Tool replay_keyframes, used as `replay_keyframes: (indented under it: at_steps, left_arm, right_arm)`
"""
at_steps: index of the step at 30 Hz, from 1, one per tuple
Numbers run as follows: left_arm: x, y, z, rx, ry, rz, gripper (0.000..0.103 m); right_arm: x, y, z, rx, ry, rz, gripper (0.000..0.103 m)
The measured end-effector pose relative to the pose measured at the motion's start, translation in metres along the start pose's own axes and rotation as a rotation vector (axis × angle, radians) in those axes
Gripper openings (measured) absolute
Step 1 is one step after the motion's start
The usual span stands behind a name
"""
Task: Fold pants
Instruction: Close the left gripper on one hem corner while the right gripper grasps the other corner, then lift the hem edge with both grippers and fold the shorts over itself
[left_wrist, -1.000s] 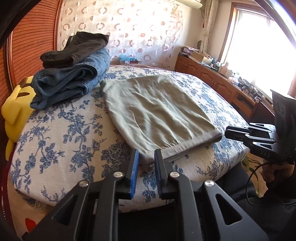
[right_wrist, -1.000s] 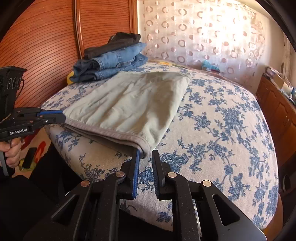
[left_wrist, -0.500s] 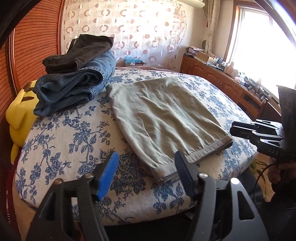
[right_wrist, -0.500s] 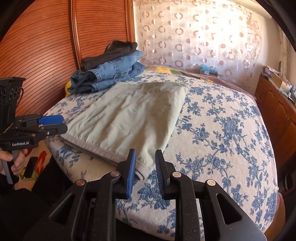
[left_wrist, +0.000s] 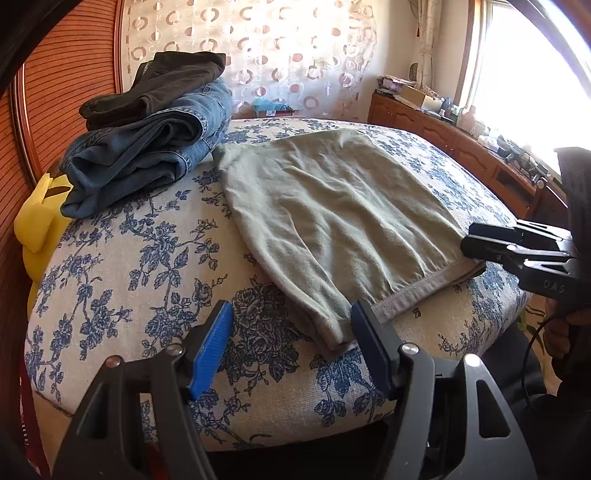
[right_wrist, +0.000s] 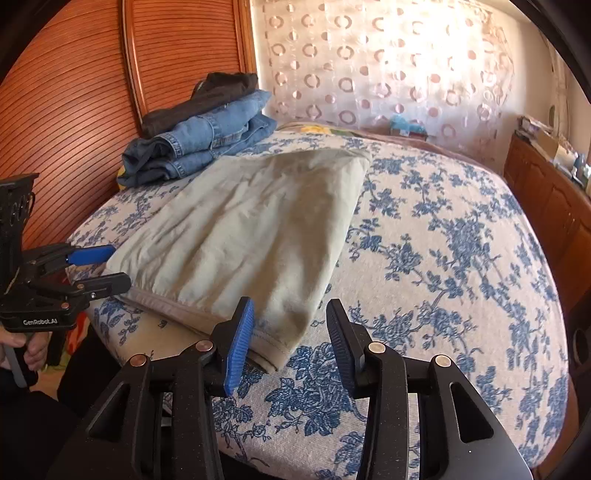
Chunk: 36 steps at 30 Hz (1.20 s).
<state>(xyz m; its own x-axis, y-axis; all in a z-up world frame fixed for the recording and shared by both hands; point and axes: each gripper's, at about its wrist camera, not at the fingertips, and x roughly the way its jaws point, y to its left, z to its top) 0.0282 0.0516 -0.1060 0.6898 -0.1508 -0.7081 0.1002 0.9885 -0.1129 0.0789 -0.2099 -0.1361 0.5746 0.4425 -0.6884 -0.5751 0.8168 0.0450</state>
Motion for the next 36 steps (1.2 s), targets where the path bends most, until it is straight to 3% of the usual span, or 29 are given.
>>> replay_keyframes:
  at_steps: [5,20,28,36]
  left_arm:
    - [-0.002,0.0,-0.006,-0.009,-0.013,-0.026,0.065]
    - [-0.011,-0.012,-0.015,-0.002,-0.015,-0.096,0.027]
    - [-0.009,-0.013,-0.015,-0.006,-0.017,-0.117,0.019]
    - [-0.013,-0.011,-0.016,-0.021,-0.014,-0.14,0.009]
  right_arm:
    - [0.009,0.0,-0.007,0.011,0.031,-0.007,0.041]
    - [0.002,0.002,-0.014,0.046,0.038,0.006,0.041]
    - [0.002,0.002,-0.016,0.064,0.043,0.026,0.04]
    - [-0.001,0.007,-0.018,0.053,0.056,0.067,0.016]
